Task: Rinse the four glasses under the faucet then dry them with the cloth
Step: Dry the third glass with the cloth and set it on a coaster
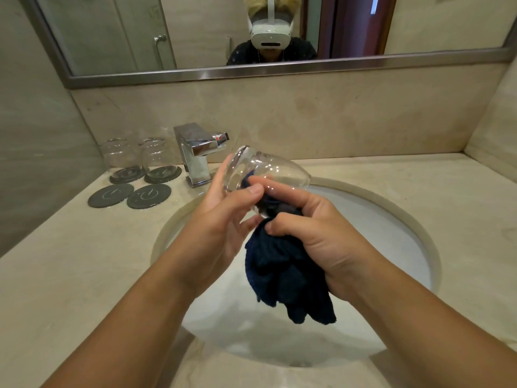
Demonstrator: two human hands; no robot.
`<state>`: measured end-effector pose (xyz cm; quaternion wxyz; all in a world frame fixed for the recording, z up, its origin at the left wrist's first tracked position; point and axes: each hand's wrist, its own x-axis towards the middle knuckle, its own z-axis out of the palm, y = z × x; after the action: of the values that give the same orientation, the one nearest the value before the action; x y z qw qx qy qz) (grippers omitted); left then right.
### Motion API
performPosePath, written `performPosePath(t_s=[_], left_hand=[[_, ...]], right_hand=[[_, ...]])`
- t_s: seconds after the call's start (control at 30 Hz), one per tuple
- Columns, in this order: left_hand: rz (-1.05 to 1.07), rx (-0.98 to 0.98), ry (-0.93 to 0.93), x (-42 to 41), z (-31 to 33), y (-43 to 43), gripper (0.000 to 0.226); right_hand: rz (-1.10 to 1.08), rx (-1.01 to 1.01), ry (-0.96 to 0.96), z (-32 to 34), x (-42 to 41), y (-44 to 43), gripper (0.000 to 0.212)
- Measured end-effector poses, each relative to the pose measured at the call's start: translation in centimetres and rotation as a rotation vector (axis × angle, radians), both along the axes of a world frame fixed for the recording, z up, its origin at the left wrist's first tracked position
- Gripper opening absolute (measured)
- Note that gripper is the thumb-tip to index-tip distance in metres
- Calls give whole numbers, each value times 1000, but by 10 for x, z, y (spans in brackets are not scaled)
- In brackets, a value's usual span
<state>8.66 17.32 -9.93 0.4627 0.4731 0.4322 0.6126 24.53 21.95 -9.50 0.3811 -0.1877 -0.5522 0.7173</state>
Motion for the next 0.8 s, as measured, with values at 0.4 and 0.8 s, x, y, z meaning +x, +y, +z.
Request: performPosePath(t_s=[0.4, 0.8], left_hand=[[-16, -40, 64, -4, -1, 0, 109], [73, -8, 61, 8, 0, 0, 104]], right_hand=[[47, -27, -38, 2, 1, -2, 61], [-19, 120, -142, 1, 1, -5, 62]])
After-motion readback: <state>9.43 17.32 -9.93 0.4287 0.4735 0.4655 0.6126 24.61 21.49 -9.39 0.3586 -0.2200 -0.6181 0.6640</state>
